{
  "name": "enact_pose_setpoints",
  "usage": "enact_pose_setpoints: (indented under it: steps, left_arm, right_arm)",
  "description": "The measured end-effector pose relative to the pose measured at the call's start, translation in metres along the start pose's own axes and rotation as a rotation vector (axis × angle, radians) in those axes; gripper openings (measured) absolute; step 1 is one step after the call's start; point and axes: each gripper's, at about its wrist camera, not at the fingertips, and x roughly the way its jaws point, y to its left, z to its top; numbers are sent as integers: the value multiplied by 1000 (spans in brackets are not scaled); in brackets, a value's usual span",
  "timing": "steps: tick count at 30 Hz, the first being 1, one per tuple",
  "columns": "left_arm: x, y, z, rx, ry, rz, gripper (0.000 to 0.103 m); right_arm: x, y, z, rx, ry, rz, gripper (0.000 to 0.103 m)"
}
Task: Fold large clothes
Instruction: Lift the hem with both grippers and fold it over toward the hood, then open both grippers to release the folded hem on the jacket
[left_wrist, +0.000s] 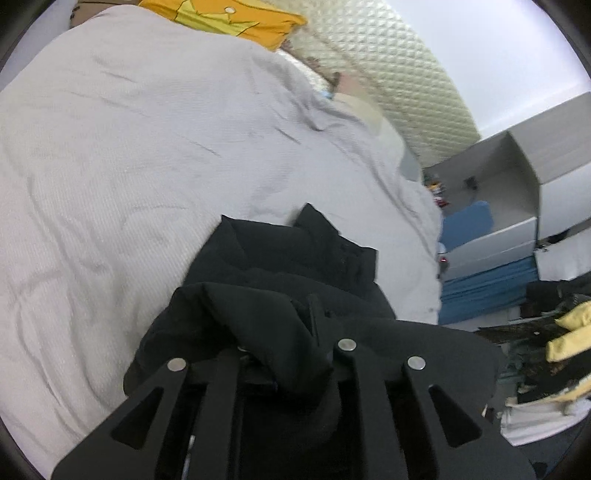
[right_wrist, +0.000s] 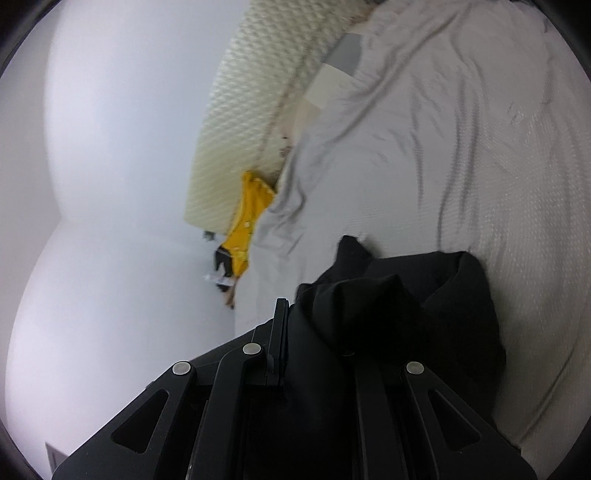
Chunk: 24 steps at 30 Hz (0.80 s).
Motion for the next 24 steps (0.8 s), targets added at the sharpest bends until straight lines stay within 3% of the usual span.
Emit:
enact_pose_setpoints:
  steps: [8,16,21,24]
  left_arm:
    - [52,4,24,-20,22,111,15]
    - [102,8,39,-30,68,167,15]
    - [112,14,46,-63,103,141,15]
    - [106,22,46,-106,132,93,19]
  right_arm:
    - [46,-28,24,48,25,-90,7]
    - [83,-60,41,70,67,-125,4]
    - [94,-79,43,103,95,-78,4]
    - [89,-83,43,115,128,-16,10]
